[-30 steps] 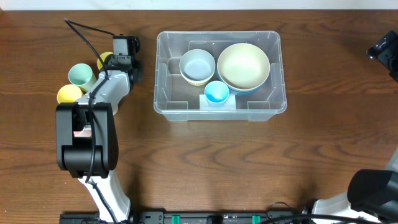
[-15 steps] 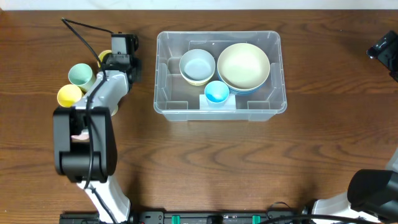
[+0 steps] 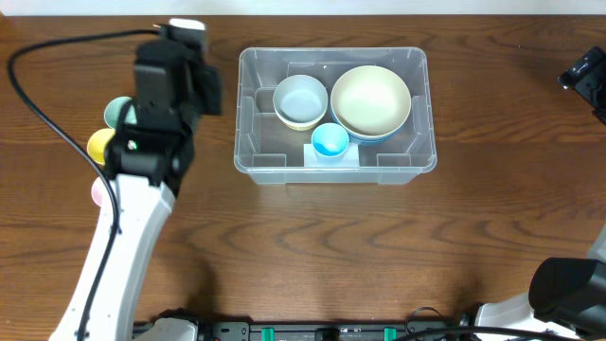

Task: Pack container
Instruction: 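Carry the yellow cup and lower it into the light blue cup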

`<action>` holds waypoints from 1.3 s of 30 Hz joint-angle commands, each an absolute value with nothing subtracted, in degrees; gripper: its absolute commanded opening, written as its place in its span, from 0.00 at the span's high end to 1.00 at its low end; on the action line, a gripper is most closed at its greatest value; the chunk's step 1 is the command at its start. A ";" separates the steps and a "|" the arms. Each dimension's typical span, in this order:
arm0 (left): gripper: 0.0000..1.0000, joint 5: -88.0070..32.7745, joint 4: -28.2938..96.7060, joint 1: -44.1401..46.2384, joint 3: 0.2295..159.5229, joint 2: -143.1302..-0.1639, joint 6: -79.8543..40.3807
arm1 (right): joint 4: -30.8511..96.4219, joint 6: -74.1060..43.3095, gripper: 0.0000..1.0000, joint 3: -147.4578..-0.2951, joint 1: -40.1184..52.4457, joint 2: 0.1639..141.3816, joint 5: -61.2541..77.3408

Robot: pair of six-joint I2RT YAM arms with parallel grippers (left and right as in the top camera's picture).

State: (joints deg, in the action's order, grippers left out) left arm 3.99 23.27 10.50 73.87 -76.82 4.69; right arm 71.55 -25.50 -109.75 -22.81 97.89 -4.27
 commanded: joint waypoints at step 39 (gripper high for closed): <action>0.94 -3.20 27.68 39.88 74.02 -95.37 17.34 | 71.59 -26.30 0.01 -109.71 -22.92 98.17 -4.27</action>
